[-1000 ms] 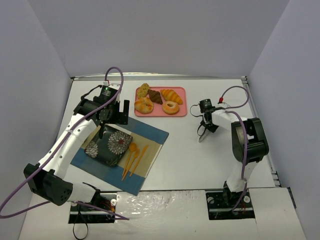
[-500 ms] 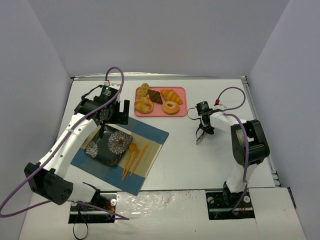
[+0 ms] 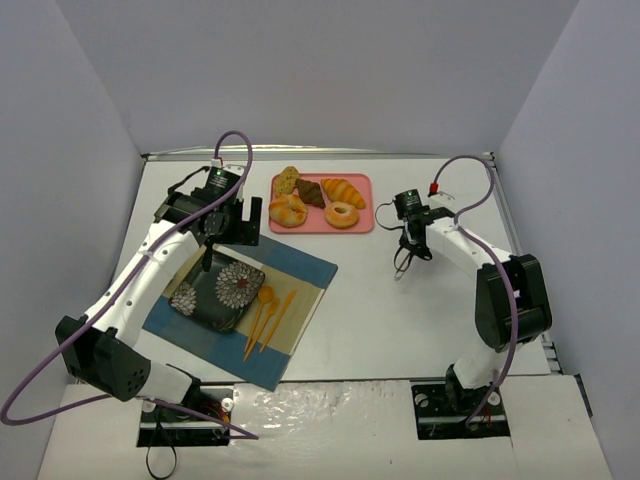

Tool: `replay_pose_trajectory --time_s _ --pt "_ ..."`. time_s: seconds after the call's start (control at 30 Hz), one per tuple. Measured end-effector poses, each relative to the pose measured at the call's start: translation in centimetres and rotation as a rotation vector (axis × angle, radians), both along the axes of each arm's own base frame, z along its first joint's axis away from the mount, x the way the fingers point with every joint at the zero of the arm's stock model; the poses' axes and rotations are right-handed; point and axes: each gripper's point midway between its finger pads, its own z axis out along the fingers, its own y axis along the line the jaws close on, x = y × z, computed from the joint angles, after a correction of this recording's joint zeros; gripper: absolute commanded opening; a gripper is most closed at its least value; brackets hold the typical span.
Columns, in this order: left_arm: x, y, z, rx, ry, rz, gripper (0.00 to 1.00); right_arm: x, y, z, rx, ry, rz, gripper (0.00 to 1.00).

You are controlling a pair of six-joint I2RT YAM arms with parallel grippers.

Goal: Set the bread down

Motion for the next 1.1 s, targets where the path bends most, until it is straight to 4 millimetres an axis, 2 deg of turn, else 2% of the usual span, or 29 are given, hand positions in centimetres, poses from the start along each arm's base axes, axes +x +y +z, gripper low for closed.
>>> replay_pose_trajectory --time_s 0.2,0.57,1.1 --pt "0.2 -0.1 0.3 -0.002 -0.009 0.002 0.97 -0.1 -0.4 1.3 -0.023 -0.014 0.007 0.33" --pt "0.3 -0.1 0.2 0.000 -0.006 0.002 0.97 -0.2 -0.9 3.0 -0.051 -0.027 0.015 0.40" --pt "0.3 0.0 0.2 0.003 -0.007 0.004 0.97 1.2 -0.5 7.7 -0.032 -0.113 0.038 0.42"
